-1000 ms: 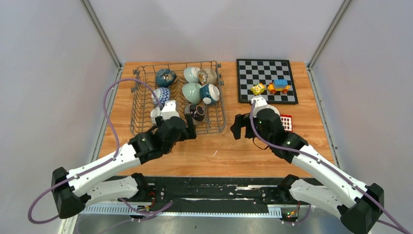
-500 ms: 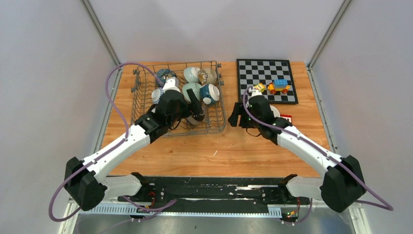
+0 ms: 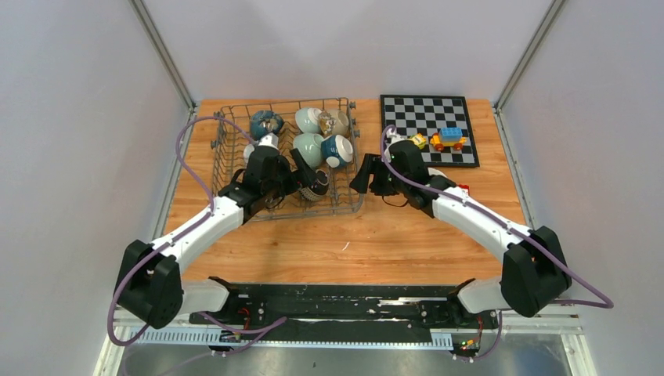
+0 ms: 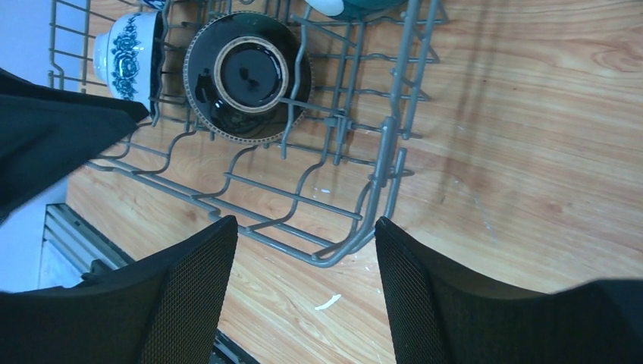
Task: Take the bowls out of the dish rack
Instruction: Pick up the bowl from the dish rack.
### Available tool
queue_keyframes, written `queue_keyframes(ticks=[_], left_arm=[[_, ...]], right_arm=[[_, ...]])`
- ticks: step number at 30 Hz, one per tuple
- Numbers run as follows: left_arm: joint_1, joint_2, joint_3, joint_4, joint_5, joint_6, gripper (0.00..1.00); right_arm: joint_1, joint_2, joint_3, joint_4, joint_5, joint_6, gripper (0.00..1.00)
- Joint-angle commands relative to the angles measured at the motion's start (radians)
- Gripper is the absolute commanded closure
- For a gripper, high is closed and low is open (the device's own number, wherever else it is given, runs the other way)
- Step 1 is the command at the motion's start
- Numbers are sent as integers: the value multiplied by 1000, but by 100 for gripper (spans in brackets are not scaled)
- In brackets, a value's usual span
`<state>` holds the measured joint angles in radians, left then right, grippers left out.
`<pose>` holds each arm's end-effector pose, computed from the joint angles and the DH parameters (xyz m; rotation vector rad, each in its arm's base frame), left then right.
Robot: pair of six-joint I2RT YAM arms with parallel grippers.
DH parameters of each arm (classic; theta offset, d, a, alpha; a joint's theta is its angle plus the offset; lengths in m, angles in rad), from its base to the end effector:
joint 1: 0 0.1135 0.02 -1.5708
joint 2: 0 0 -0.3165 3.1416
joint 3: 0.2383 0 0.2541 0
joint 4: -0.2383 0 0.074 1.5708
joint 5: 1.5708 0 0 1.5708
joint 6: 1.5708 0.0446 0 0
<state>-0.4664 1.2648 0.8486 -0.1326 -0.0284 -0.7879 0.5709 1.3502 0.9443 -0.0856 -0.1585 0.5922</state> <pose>0.2470 -0.1229 0.3085 -0.3699 2.1719 -0.6995 0.2531 0.1709 0.3242 -0.0802 2.1738 0.8591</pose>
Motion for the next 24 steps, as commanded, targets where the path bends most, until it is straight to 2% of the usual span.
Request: queue_keyframes(ticks=[1,6,9,12,18,24], left_arm=[[41,-15,-70,72,90,-18,5],[104,-41,-178,205,168,-48,9],[109,-25,-182,233,172,-45,12],[117,4,-188,272,190,-50,20],[137,41,-212,330,199,-67,25],[148,70,-233,361,205,-81,29]], right_arm=[[4,48,46,47,-99,36,31],[21,96,91,54,-119,39,32],[23,136,111,72,-139,68,34],[24,178,133,77,-159,106,37],[21,242,190,76,-147,123,38],[22,307,242,53,-132,153,49]])
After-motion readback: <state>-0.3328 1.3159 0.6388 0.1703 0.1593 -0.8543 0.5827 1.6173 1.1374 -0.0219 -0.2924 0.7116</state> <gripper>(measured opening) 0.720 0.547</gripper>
